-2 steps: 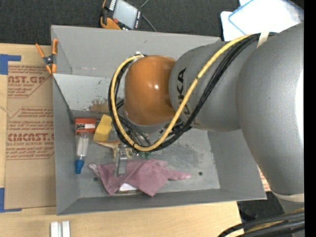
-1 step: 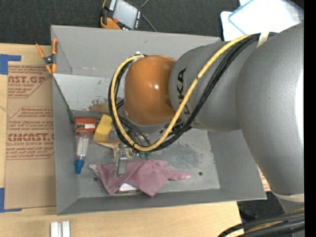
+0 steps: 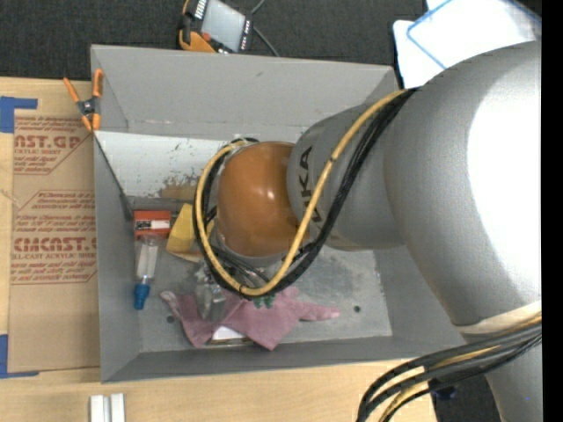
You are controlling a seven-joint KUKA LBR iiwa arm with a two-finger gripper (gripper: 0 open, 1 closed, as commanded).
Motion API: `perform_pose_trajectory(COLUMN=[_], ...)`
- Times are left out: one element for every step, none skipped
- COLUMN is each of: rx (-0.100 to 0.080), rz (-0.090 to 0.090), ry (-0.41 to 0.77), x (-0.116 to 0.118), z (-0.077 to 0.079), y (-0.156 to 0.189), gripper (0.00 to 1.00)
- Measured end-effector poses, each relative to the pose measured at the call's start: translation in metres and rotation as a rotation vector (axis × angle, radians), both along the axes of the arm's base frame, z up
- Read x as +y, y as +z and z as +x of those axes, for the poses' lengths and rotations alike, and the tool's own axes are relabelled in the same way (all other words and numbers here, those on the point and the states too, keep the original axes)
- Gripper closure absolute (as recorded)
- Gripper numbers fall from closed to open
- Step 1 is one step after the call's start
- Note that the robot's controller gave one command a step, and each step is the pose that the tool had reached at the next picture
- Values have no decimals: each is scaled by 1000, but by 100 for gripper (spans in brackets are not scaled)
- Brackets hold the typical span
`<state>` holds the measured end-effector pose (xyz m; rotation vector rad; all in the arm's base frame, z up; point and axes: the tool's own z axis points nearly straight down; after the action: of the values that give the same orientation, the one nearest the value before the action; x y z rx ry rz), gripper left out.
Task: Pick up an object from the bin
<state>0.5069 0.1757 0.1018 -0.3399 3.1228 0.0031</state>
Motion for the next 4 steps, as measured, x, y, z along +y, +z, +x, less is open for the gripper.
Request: perform_pose_trajectory(rx=[0,-5,-6,-2], rz=[0,3,3,4], ry=[0,6,5,-19], x=[0,-9,-4,-20], z=[0,-4,14,-6], y=[0,-10,8,-32], gripper=[100,100,100,100])
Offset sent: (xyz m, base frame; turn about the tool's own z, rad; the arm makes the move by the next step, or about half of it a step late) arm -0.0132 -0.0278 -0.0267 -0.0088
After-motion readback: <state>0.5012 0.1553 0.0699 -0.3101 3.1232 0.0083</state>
